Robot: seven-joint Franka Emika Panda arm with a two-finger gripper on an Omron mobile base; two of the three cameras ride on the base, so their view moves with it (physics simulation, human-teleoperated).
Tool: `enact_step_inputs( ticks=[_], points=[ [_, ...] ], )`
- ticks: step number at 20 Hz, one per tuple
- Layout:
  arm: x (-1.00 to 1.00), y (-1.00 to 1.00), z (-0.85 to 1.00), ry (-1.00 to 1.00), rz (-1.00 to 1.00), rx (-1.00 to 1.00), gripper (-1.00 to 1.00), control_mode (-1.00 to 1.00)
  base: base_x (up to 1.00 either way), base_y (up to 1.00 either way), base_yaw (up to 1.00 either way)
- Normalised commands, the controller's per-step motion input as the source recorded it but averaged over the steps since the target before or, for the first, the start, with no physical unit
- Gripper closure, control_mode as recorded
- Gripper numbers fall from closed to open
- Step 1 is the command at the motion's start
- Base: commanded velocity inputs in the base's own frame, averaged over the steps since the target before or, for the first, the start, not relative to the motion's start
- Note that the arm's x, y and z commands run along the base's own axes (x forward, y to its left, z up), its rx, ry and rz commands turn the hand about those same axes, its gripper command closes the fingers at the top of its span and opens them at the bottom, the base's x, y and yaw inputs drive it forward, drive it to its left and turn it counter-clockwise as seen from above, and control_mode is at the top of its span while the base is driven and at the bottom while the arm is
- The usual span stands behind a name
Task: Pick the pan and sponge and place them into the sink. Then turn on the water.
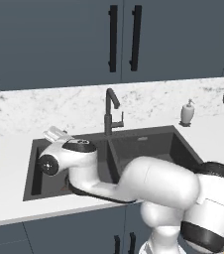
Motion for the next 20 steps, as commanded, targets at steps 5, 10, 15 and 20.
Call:
enact_step_inputs(
  ticks=[5, 10, 15, 20],
  points=[
    [-0.8, -0.37, 0.6, -0.09, 0.0, 0.21, -1.0, -1.0, 0.0, 0.0, 0.0],
    [-0.57, -0.61, 0.4, 0.01, 0.0, 0.34, -1.0, -1.0, 0.0, 0.0, 0.0],
    [-0.26, -0.76, 0.25, 0.03, 0.0, 0.39, -1.0, -1.0, 0.0, 0.0, 0.0],
    [-0.09, -0.95, 0.03, -0.01, 0.0, 0.38, -1.0, -1.0, 0.0, 0.0, 0.0]
  ],
)
